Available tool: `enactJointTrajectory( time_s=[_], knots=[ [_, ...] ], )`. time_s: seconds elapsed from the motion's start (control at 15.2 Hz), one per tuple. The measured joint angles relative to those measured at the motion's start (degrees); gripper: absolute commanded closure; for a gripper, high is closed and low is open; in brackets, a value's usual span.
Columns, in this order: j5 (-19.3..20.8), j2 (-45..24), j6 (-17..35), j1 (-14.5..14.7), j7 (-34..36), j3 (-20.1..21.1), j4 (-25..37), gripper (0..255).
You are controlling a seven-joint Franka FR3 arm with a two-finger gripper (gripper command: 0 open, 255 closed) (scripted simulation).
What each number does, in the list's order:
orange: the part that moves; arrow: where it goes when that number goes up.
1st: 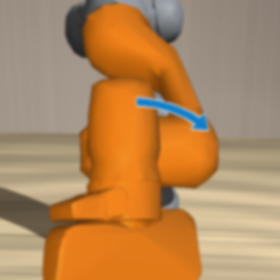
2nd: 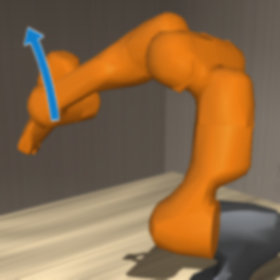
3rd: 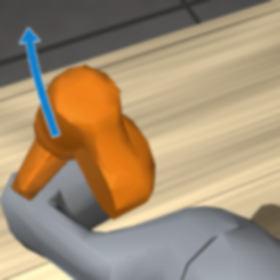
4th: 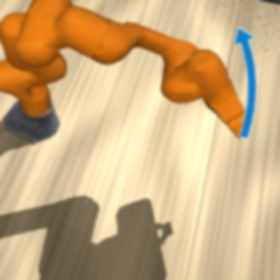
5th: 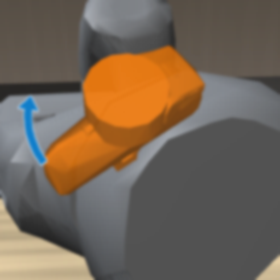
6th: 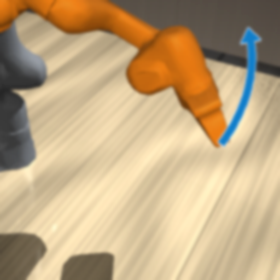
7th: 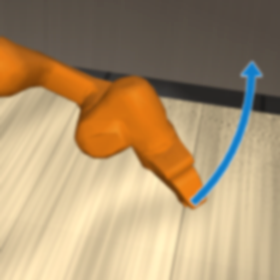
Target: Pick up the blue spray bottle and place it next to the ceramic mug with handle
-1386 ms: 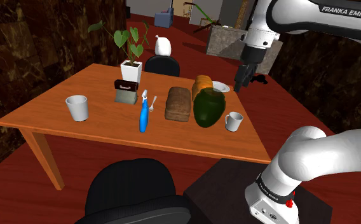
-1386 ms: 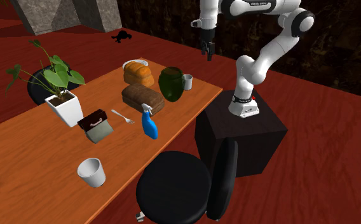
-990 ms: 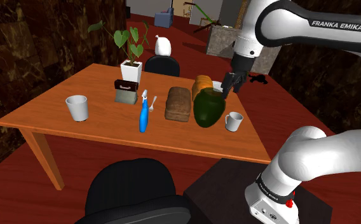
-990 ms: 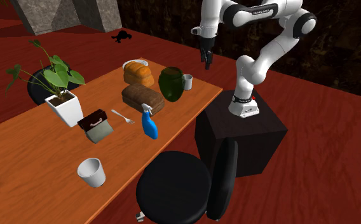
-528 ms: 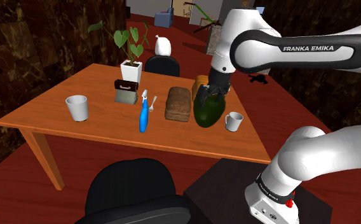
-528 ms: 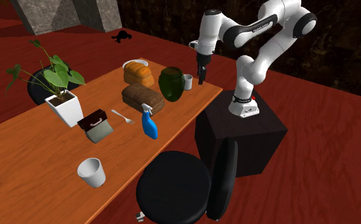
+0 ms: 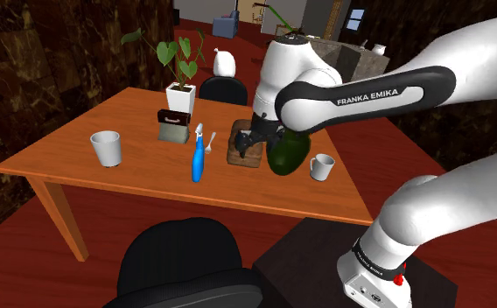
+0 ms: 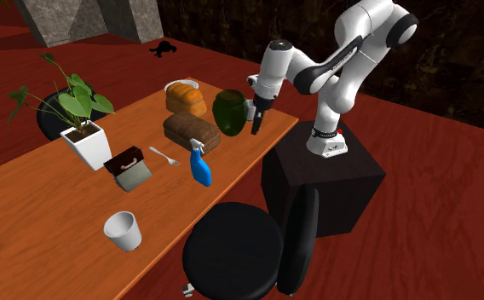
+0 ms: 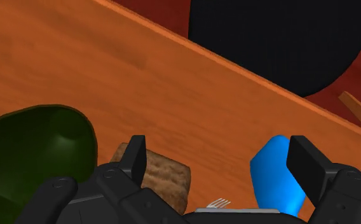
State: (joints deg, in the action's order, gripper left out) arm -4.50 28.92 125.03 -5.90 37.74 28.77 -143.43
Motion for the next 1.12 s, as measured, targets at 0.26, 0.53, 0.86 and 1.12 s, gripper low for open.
enactJointTrajectory(
  time_s=[0.26,0.53,0.86,1.12],
  knots=[
    [7.14,-9.82,6.01,-6.08,12.60,7.77,4.83,0],
    [20.08,-21.50,8.25,-12.27,29.33,16.05,11.68,0],
    [40.71,-38.09,4.09,-12.02,50.50,18.04,22.70,0],
    [52.09,-50.11,-1.71,-5.26,61.92,13.78,33.73,0]
  ],
)
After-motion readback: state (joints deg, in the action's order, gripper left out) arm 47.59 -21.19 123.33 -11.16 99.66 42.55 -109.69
